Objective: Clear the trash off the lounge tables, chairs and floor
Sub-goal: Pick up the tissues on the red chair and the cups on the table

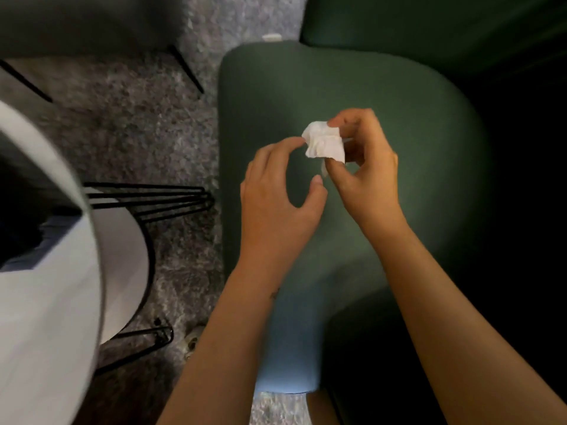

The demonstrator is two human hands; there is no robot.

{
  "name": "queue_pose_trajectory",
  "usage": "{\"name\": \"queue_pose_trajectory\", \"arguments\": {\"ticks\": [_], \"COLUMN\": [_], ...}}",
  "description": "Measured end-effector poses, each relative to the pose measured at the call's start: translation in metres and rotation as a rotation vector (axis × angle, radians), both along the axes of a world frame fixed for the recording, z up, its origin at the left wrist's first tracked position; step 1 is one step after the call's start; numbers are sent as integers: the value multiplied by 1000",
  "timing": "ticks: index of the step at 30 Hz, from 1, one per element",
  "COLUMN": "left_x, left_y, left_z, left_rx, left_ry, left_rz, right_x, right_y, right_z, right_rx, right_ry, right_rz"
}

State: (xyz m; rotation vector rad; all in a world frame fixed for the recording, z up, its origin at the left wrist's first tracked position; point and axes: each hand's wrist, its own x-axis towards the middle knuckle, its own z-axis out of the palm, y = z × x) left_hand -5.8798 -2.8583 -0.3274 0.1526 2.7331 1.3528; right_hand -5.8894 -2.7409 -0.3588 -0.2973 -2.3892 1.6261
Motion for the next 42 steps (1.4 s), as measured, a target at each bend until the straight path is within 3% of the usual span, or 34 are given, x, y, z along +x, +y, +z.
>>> {"name": "queue_pose_trajectory", "arguments": {"ticks": [5, 10, 18, 25, 30, 33, 39, 42], "left_x": [3, 25, 67, 90, 93, 95, 94, 91], "left_y": [-80, -190, -351, -408, -416, -419, -423, -427], "left_z": [54, 100, 123, 91, 72, 66, 60, 60], "left_rx": [62, 89, 66, 19, -79, -181, -301, -341], "left_ry": [102, 185, 144, 9, -89, -75, -43, -2], "left_rz": [103, 247, 515, 521, 544, 542, 525, 470], "right_x": [-2, 8, 38, 60, 62, 60, 54, 56], "right_y": [-89, -206, -373, -425, -431, -437, -445, -441], "right_z": [63, 103, 119, 102, 88, 85, 84, 88], "right_rx": [-70, -296, -369, 49, 372, 532, 734, 700], "right_ry": [106, 120, 1, -22, -164, 8, 39, 69], "right_rz": [234, 377, 618, 553, 450, 412, 377, 373]}}
